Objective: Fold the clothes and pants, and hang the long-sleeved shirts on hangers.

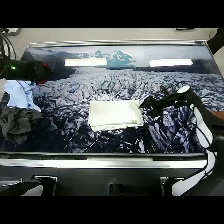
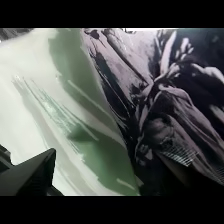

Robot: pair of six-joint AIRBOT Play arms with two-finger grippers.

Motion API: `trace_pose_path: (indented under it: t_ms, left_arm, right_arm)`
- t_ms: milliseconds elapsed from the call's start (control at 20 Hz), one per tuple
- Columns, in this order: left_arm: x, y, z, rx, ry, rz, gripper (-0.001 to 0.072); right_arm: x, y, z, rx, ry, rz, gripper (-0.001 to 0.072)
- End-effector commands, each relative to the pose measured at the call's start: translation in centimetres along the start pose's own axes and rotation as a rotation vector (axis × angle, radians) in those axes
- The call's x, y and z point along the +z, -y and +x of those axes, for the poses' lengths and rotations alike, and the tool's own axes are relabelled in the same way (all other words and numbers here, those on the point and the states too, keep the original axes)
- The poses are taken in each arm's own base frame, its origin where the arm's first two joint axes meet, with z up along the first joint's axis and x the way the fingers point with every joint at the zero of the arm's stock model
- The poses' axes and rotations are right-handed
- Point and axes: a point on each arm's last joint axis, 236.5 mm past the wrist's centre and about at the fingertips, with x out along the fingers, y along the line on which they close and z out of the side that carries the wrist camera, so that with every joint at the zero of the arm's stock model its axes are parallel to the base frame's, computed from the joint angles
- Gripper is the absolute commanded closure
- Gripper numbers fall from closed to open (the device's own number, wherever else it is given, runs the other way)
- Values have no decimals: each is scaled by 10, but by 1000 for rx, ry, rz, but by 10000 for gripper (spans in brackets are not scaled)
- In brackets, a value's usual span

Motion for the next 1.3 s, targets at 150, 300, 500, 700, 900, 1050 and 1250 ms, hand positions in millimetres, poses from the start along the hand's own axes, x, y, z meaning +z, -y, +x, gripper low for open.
trace_pose_path:
  t_ms: [150,300,500,700,900,1050,1250]
  left_arm:
    - [1,0,-1,0,6,-25,688]
    - [1,0,-1,0,6,-25,688]
    - [1,0,0,1,6,-19,687]
    - [1,0,-1,0,6,-13,687]
    - [1,3,0,-5,4,-12,687]
    - [0,8,1,-16,1,-5,687]
    - [6,14,3,-24,28,4,687]
  right_arm:
    - [-25,-22,26,105,-130,-76,537]
    - [-24,-60,-15,149,-141,-184,669]
    - [19,-112,-138,152,127,-227,668]
    - [50,-83,-267,113,406,-105,669]
    - [55,-1,-357,77,614,106,669]
    - [46,56,-409,59,741,228,669]
    - [36,105,-468,95,924,380,669]
